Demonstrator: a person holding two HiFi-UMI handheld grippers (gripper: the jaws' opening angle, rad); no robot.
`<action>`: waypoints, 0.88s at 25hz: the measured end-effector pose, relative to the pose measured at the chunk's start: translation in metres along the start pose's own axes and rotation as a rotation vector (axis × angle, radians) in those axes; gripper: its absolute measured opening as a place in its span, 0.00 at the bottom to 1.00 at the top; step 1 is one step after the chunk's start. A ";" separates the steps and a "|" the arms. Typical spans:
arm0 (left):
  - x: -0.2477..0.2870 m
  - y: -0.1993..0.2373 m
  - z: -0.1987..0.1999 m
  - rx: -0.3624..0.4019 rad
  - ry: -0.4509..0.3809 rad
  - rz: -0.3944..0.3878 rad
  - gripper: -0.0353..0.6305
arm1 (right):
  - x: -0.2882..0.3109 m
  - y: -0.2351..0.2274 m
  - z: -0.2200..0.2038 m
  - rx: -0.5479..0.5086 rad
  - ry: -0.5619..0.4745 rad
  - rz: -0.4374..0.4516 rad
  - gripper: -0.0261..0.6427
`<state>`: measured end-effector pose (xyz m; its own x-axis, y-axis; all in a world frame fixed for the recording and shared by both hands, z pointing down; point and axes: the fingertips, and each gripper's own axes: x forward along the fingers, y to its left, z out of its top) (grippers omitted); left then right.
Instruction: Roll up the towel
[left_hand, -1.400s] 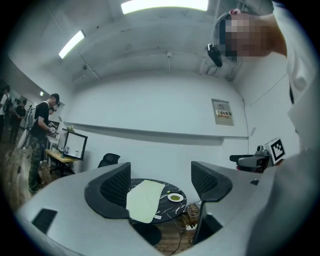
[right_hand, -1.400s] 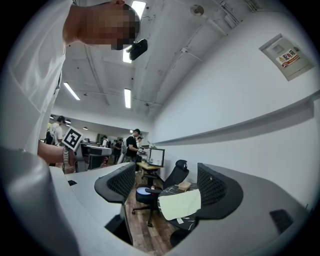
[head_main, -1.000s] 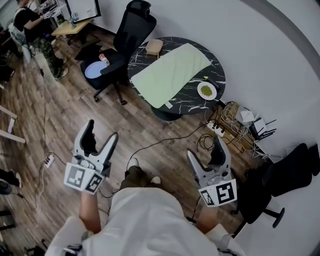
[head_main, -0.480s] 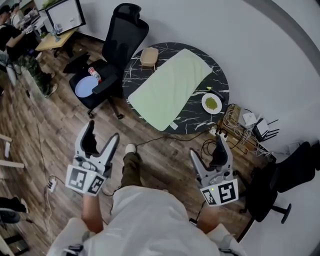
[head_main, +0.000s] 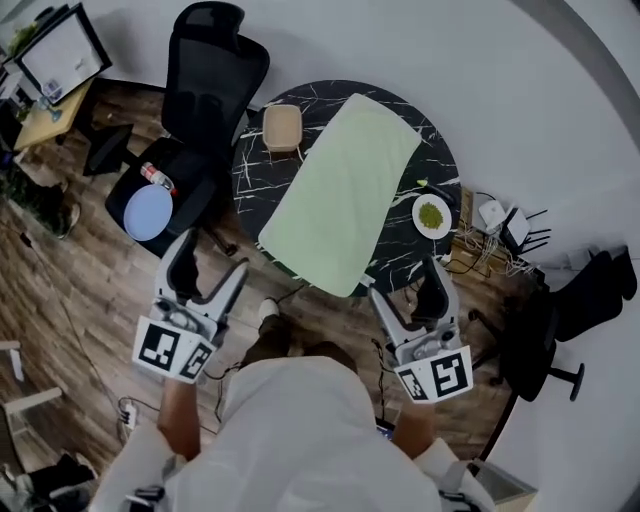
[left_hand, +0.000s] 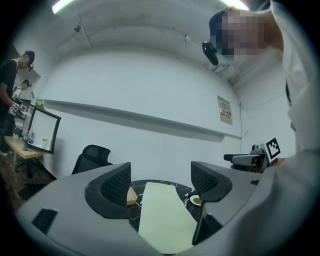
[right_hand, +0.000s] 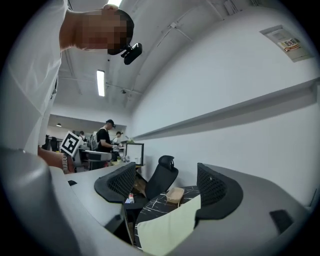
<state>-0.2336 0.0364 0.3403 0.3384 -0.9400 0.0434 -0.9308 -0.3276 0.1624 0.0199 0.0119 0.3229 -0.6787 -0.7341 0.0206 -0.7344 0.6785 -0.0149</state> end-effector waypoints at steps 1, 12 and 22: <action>0.007 0.004 -0.002 -0.008 0.009 -0.011 0.58 | 0.005 -0.003 -0.002 0.007 0.008 -0.011 0.55; 0.074 -0.011 -0.049 0.056 0.222 -0.129 0.58 | 0.056 -0.043 -0.023 -0.009 0.080 0.044 0.55; 0.079 0.001 -0.254 0.613 0.833 -0.571 0.58 | 0.030 0.030 -0.262 -0.379 0.758 0.369 0.55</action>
<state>-0.1731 -0.0136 0.5946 0.5021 -0.3647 0.7842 -0.4490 -0.8849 -0.1241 -0.0215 0.0169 0.5853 -0.5874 -0.3476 0.7308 -0.3310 0.9273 0.1750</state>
